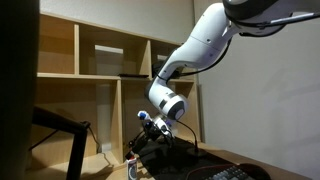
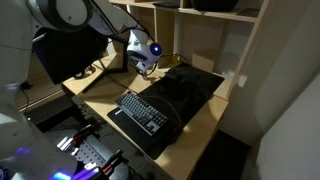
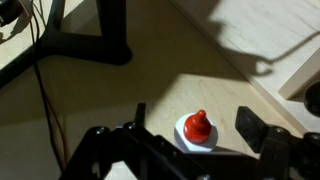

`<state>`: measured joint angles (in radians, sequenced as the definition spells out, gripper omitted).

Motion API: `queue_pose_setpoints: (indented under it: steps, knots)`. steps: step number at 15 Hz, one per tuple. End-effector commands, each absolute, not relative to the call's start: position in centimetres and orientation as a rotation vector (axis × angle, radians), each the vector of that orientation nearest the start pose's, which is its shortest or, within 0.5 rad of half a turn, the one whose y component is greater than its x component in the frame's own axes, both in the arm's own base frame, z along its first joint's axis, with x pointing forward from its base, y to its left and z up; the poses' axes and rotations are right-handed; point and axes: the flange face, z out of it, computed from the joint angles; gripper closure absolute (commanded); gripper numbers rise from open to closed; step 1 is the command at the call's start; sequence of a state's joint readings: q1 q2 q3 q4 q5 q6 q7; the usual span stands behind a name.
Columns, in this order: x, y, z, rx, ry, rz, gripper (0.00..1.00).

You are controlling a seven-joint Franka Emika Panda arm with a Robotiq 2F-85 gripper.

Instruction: Remove the object from the shelve and put it on the table

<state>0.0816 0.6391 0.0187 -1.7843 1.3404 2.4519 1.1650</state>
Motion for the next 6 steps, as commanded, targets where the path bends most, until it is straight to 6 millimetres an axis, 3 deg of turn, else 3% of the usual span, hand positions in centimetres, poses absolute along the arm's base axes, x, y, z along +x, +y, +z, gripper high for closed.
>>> queue_pose_setpoints:
  steps: [1,6]
  knots:
    - [64.96,6.46,19.78,-1.112,2.204,0.624,0.0]
    - [65.54,6.3,19.6,-1.083,2.238,0.619,0.0]
